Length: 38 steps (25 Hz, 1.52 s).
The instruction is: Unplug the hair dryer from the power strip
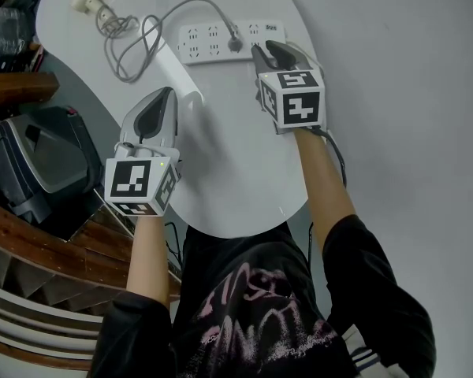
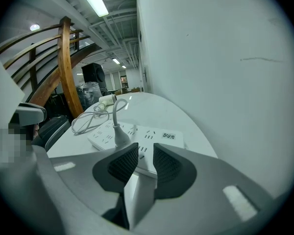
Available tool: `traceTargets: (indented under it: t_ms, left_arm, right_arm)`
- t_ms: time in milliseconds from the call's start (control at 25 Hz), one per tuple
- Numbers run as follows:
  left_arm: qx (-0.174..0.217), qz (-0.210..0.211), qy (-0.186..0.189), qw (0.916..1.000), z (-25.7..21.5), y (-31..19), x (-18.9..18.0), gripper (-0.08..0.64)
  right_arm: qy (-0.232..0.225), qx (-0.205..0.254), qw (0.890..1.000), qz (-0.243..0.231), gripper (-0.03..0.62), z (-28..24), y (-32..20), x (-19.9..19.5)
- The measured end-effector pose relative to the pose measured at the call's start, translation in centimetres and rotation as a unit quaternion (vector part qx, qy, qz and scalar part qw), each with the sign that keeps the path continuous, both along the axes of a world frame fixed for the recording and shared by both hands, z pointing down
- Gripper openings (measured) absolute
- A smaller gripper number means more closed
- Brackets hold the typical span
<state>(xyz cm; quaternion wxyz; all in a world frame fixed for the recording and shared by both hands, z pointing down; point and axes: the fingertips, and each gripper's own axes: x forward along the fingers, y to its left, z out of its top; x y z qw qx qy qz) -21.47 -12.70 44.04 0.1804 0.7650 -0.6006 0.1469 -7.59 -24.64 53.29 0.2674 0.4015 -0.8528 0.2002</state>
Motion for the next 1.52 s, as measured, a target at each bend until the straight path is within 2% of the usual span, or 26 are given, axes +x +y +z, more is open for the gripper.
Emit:
traceTargets:
  t_ms: [360,840,1120,1520]
  left_arm:
    - [0.006,0.005,-0.001,1.0,-0.3,-0.7,0.2,0.002]
    - [0.022,0.04,-0.016,0.9988,-1.2,-3.0,0.9,0.002]
    - [0.024,0.075,-0.028,0.9965,-1.2,-4.2,2.3,0.002]
    - [0.025,0.098,-0.021,0.9946,-0.9,-6.3,3.6,0.002]
  right_arm:
    - [0.011,-0.004,1.0,-0.006,0.111,0.2,0.0,-0.2]
    - [0.026,0.002,1.0,-0.011,0.121,0.3,0.1,-0.4]
    - [0.045,0.008,0.999,-0.019,0.12,0.1,0.3,-0.7]
    - [0.047,0.01,0.999,-0.014,0.121,0.0,0.2,-0.6]
